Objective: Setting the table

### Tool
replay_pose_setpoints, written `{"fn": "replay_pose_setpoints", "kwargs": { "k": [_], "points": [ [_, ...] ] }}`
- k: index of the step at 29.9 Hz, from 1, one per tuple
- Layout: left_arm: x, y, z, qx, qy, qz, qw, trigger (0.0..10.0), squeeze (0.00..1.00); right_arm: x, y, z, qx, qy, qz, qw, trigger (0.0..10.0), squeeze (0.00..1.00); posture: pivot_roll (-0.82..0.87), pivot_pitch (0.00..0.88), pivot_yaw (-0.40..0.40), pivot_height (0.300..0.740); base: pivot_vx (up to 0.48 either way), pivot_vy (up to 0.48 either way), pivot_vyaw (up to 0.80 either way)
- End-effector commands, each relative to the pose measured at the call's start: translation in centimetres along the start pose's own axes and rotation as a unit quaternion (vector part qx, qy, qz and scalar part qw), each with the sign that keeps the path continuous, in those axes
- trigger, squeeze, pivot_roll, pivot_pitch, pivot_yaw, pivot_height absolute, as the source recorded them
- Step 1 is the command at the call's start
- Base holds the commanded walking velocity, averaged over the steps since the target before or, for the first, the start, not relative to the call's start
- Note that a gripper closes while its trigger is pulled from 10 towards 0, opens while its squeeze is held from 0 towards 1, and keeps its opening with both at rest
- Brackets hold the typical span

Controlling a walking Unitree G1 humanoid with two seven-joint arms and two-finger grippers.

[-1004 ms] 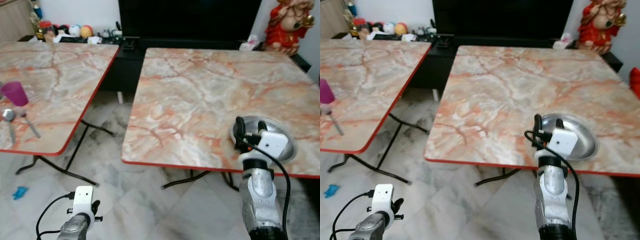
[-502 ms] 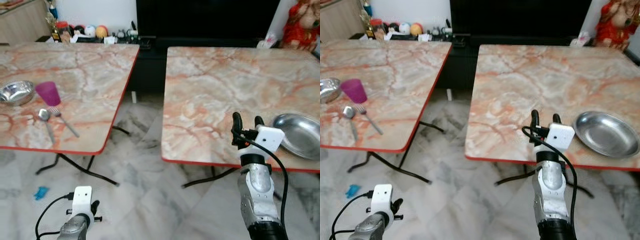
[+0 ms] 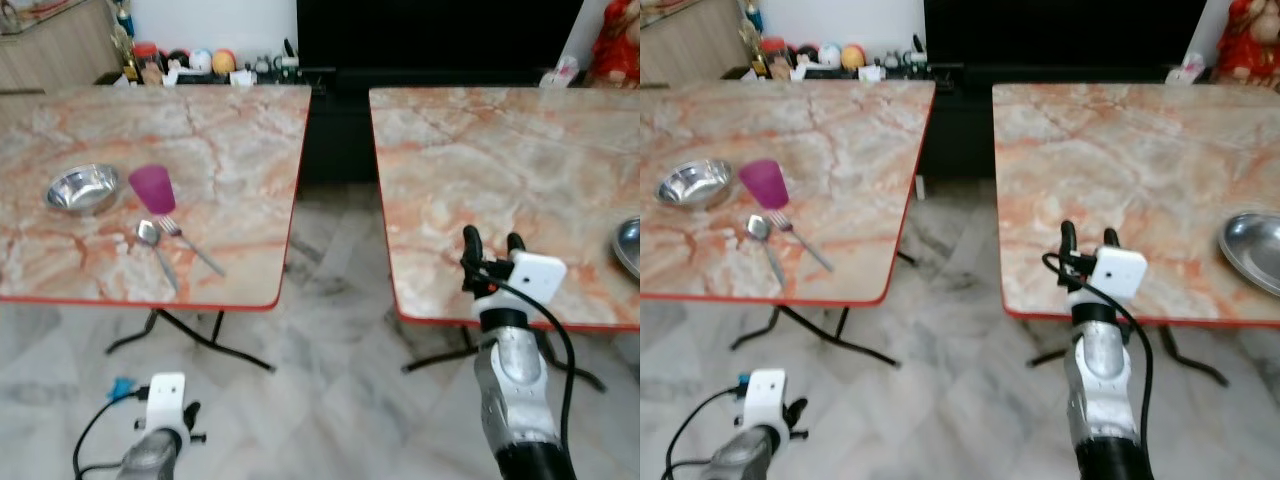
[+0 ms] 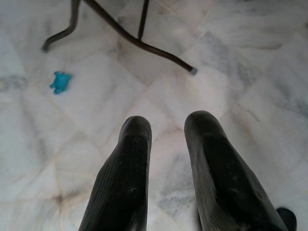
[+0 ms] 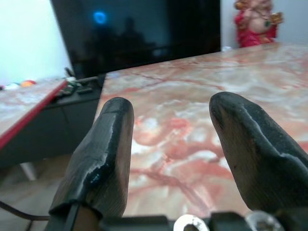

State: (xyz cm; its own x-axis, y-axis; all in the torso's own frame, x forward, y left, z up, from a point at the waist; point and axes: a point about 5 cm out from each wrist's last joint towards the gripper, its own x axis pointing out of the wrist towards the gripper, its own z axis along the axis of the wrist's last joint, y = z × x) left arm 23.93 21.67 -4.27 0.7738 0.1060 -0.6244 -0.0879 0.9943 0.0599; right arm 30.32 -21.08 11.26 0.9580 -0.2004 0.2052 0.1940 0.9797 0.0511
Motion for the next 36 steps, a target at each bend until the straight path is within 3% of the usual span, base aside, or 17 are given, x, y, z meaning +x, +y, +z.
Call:
{"fn": "replay_pose_setpoints", "kwargs": {
  "k": [1,36],
  "points": [
    [-0.08,0.59,-0.19,0.001,0.006,0.008,1.000,10.0,0.00,0.34,0.66,0.63,0.007,-0.015,0.008,1.000,10.0,0.00,0.06,0.000,0.013,0.740,0.000,0.386,0.00],
    [-0.13,0.72,-0.37,-0.001,0.010,0.012,1.000,10.0,0.00,0.48,1.03,0.60,-0.002,-0.013,0.019,1.000,10.0,0.00,0.05,0.000,0.010,0.740,0.000,0.385,0.00]
  ]
}}
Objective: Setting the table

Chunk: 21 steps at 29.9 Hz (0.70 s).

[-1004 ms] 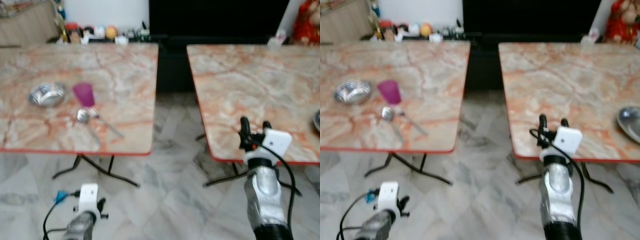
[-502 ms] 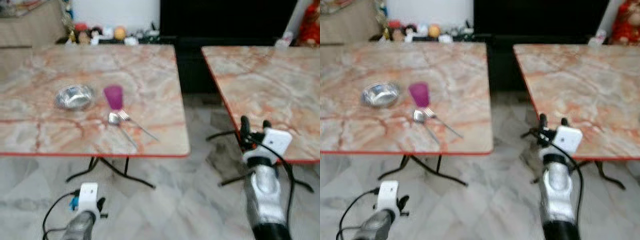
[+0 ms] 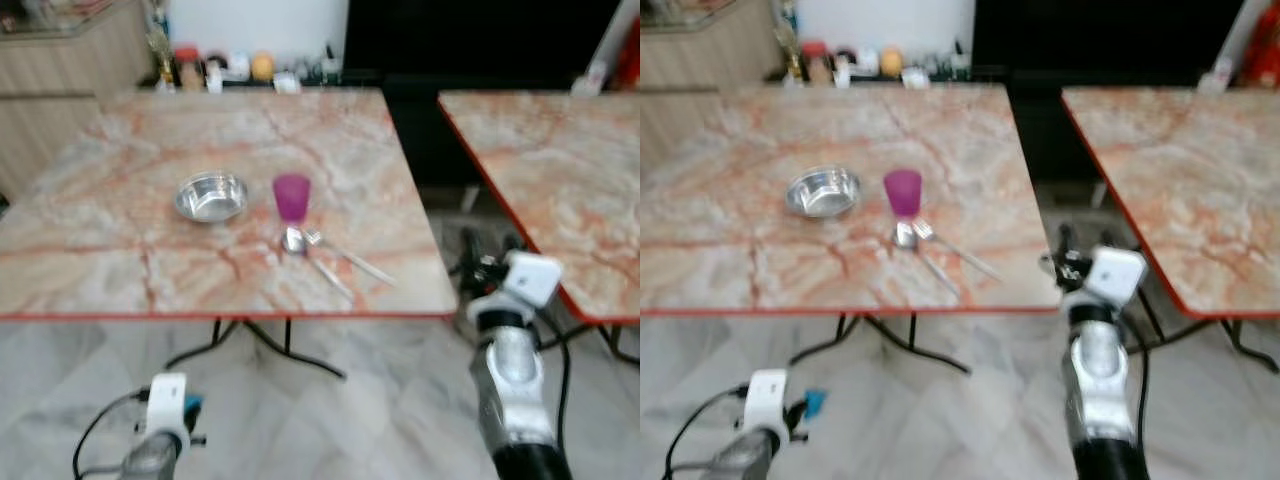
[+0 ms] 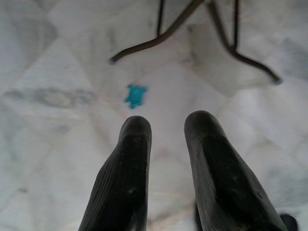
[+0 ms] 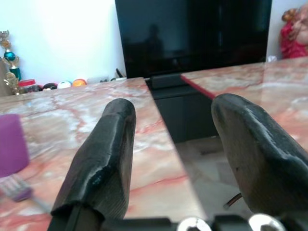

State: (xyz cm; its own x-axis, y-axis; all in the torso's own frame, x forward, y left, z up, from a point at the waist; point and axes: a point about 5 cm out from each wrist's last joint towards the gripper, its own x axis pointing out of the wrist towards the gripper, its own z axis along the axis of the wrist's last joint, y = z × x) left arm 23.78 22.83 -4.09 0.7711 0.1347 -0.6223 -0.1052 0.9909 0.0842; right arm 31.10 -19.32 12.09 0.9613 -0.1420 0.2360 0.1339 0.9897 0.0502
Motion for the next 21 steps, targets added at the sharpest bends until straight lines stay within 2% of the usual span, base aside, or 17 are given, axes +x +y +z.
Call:
{"fn": "replay_pose_setpoints", "kwargs": {
  "k": [1,21],
  "points": [
    [-0.04,-0.48,-0.43,-0.005,0.010,-0.003,1.000,10.0,0.00,-0.13,-0.94,-0.02,-0.008,0.002,-0.011,1.000,10.0,0.00,0.05,0.000,0.010,0.740,0.000,0.386,0.00],
    [-0.15,-0.24,-0.79,-0.005,0.016,0.001,1.000,10.0,0.00,-0.08,-0.61,-0.07,-0.004,0.003,-0.007,1.000,10.0,0.00,0.06,0.000,0.008,0.740,0.000,0.385,0.00]
  ]
}}
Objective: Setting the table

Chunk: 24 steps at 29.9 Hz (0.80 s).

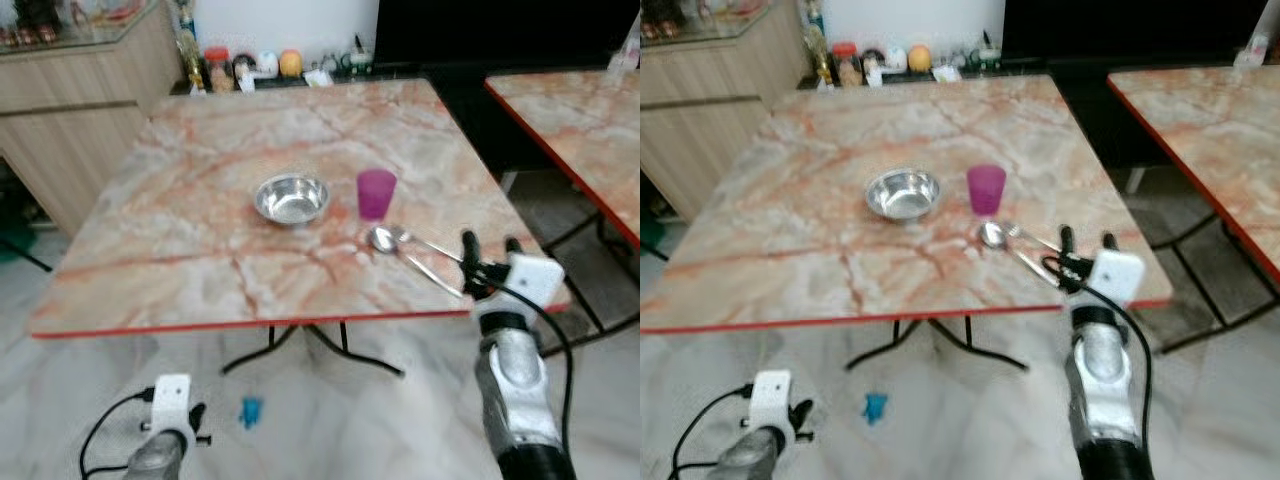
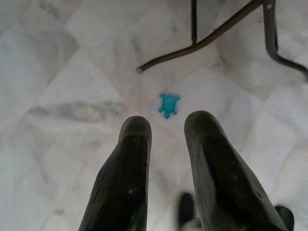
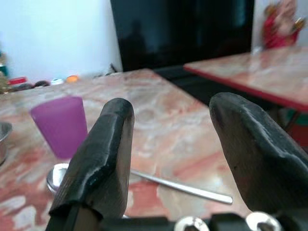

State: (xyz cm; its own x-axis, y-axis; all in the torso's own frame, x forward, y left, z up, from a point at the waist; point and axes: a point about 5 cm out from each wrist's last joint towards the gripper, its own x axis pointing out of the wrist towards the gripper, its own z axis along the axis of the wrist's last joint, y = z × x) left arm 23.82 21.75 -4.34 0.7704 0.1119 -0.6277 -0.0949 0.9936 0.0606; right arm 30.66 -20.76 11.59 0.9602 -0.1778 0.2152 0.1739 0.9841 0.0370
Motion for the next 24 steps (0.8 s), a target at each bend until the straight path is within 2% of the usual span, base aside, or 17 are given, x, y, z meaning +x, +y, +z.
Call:
{"fn": "replay_pose_setpoints", "kwargs": {
  "k": [1,10,24],
  "points": [
    [-0.21,0.87,-0.62,0.000,0.014,0.013,1.000,10.0,0.00,0.22,0.91,0.29,0.007,-0.007,0.012,1.000,10.0,0.00,0.06,0.000,0.007,0.740,0.000,0.390,0.00],
    [-0.20,0.77,-0.60,-0.002,0.013,0.013,1.000,10.0,0.00,0.33,0.97,0.32,0.008,-0.006,0.014,1.000,10.0,0.00,0.06,0.000,0.004,0.740,0.000,0.377,0.00],
    [-0.16,0.64,-0.38,-0.004,0.004,0.009,1.000,10.0,0.00,0.39,1.02,0.26,0.008,-0.005,0.017,1.000,10.0,0.00,0.06,0.000,0.002,0.740,0.000,0.000,0.00]
  ]
}}
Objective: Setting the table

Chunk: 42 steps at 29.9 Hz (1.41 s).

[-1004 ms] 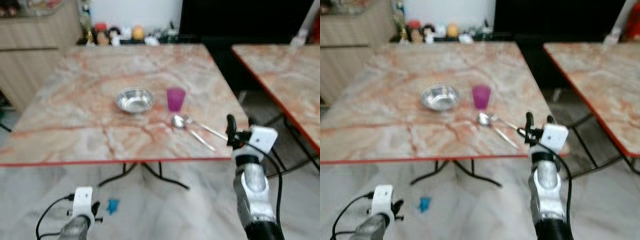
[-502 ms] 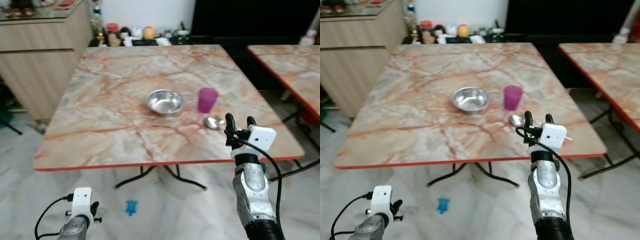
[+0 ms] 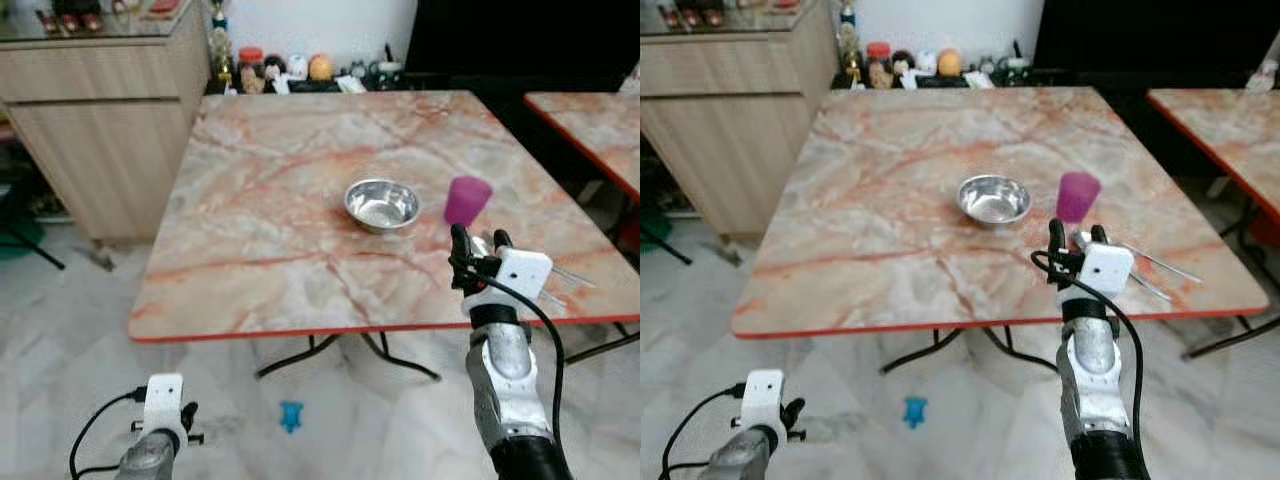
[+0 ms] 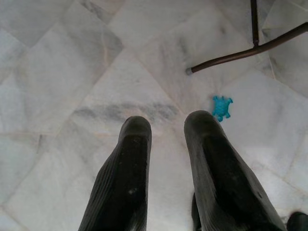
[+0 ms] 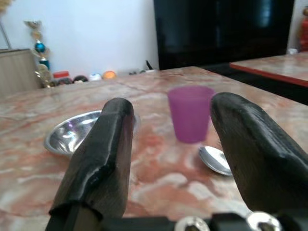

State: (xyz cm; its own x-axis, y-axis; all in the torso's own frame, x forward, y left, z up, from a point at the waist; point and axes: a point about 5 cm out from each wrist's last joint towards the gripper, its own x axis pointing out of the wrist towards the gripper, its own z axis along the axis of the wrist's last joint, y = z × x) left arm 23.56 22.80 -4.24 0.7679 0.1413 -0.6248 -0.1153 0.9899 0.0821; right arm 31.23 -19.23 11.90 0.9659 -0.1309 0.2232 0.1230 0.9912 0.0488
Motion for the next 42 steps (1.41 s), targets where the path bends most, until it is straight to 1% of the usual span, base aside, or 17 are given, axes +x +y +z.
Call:
{"fn": "replay_pose_setpoints", "kwargs": {
  "k": [1,4,7,9,12,19,21,23,26,27,28,31,42],
  "points": [
    [-0.03,-0.46,-0.32,-0.006,0.006,-0.006,1.000,10.0,0.00,0.01,-0.51,0.11,-0.005,-0.002,-0.004,1.000,10.0,0.00,0.06,0.000,0.002,0.740,0.000,0.000,0.00],
    [-0.02,-0.50,-0.33,-0.008,0.008,-0.008,1.000,10.0,0.00,0.02,-0.22,0.24,-0.007,-0.007,0.007,1.000,10.0,0.00,0.06,0.000,0.002,0.740,0.000,0.000,0.17],
    [-0.01,-0.52,-0.30,-0.009,0.008,-0.008,1.000,10.0,0.00,0.01,-0.12,0.26,-0.007,-0.008,0.010,1.000,10.0,0.00,0.06,0.000,0.003,0.740,0.000,0.000,0.72],
    [0.00,-0.54,-0.25,-0.010,0.007,-0.007,1.000,10.0,0.00,0.02,-0.12,0.23,-0.006,-0.007,0.010,1.000,10.0,0.00,0.06,0.000,0.002,0.740,0.000,0.000,0.00],
    [0.01,-0.51,-0.22,-0.008,0.006,-0.007,1.000,10.0,0.00,0.00,-0.26,0.14,0.005,-0.005,0.005,1.000,10.0,0.00,0.06,0.000,0.002,0.740,0.281,0.000,0.00],
    [0.00,-0.47,-0.21,-0.008,0.005,-0.007,1.000,10.0,0.00,0.02,-0.24,0.13,0.004,-0.003,0.007,1.000,10.0,0.00,0.06,0.000,0.001,0.740,0.342,0.000,0.00],
    [0.00,-0.48,-0.22,-0.008,0.005,-0.007,1.000,10.0,0.00,0.03,-0.20,0.15,-0.005,-0.003,0.011,1.000,10.0,0.00,0.06,0.000,0.001,0.740,0.405,0.000,0.00],
    [0.00,-0.49,-0.22,-0.008,0.006,-0.008,1.000,10.0,0.00,-0.03,0.18,0.31,-0.008,-0.010,0.024,1.000,10.0,0.00,0.06,0.000,0.002,0.740,0.405,0.000,0.80],
    [0.01,-0.49,-0.21,-0.008,0.006,-0.008,1.000,10.0,0.00,-0.04,0.19,0.28,-0.005,-0.009,0.024,1.000,10.0,0.00,0.06,0.000,0.002,0.740,0.405,0.000,0.80],
    [0.01,-0.52,-0.21,-0.008,0.006,-0.008,1.000,10.0,0.00,-0.04,0.08,0.19,0.008,-0.006,0.018,1.000,10.0,0.00,0.06,0.000,0.001,0.740,0.405,0.000,0.00],
    [0.01,-0.52,-0.21,-0.008,0.006,-0.008,1.000,10.0,0.00,-0.03,0.00,0.17,0.010,-0.005,0.016,1.000,10.0,0.00,0.06,0.000,0.001,0.740,0.405,0.000,0.00],
    [0.01,-0.55,-0.21,-0.008,0.006,-0.007,1.000,10.0,0.00,-0.01,-0.10,0.20,0.005,-0.006,0.017,1.000,10.0,0.00,0.06,0.000,0.001,0.740,0.371,0.000,0.00],
    [0.01,-0.60,-0.19,-0.007,0.003,-0.006,1.000,10.0,0.00,-0.12,-0.08,0.15,0.015,-0.005,0.010,1.000,10.0,0.00,0.06,0.000,0.000,0.740,0.000,0.000,0.00]
  ]
}}
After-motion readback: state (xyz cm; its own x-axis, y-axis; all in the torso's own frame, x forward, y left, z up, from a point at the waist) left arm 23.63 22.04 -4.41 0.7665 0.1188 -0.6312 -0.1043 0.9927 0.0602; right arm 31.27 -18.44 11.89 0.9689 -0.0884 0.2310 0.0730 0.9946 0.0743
